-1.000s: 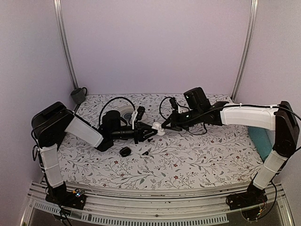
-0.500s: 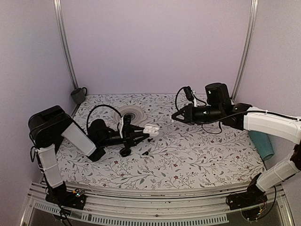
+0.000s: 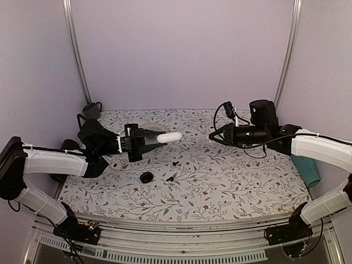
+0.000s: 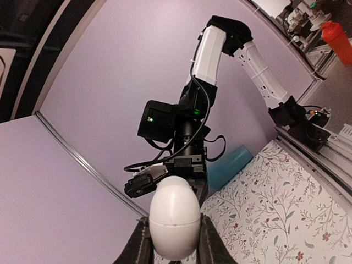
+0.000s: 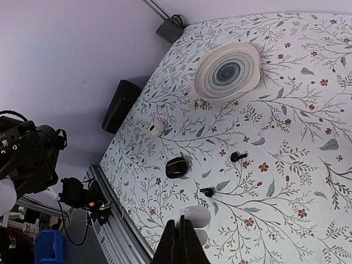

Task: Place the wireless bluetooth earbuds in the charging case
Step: Place the left earbud at the center of the board.

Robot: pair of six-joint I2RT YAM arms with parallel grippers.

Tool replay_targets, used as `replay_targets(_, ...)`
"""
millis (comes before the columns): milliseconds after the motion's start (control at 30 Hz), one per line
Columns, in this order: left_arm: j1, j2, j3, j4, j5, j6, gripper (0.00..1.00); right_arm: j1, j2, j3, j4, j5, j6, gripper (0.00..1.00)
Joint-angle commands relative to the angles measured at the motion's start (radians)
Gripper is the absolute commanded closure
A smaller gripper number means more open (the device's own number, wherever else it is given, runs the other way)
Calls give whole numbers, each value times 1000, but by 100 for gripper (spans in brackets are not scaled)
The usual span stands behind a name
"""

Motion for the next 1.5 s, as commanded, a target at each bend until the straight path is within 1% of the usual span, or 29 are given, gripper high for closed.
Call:
replay_targets(0,-12,-27,18,-160,22,119,100,-1,0,9,46,-41,-45,97)
replay_targets(133,-11,-29,19,-159,21,109,100,3,-16,4,78,-115,-76,97)
replay_targets(233,-11,-23,14,-157,20,110,100,15,-20,10,63,-126,-121,97)
replay_targets(300,-11,-13,16,-160,9,113,100,12,27,11,12,-74,-130,97)
replay_targets(367,-12,-3,6,-156,-1,113,100,9,96,12,-26,-65,-130,97)
replay_targets(400,-11,0,-3,-143,0,102,100,9,119,-2,-9,-80,-133,97)
replay_targets(500,-12,2,-28,-105,10,57,100,9,143,-75,112,-117,-94,97)
replay_targets(633,-16,10,-76,11,12,-46,100,12,214,-99,147,-97,-88,97)
replay_targets(700,-20,10,-88,24,15,-64,100,13,240,-131,210,-101,-73,97)
replay_targets(800,-29,10,-104,36,18,-78,100,14,282,-153,243,-126,-62,97)
replay_targets(933,-36,0,-125,13,18,-67,100,29,233,-169,283,-149,-61,97)
replay_targets(1033,-32,3,-123,0,14,-61,100,38,207,-154,237,-102,-92,97)
replay_targets(1100,-25,18,-122,23,5,-90,100,39,234,-130,168,-60,-111,97)
replay_targets(1167,-7,43,-128,82,10,-145,100,39,282,-120,126,-23,-119,97)
replay_targets(1233,2,65,-147,143,13,-181,100,39,318,-136,142,-21,-113,97)
replay_targets(1400,4,85,-166,159,7,-200,100,41,387,-150,172,21,-81,97)
replay_targets(1467,3,88,-169,159,2,-205,100,42,393,-142,165,28,-77,93)
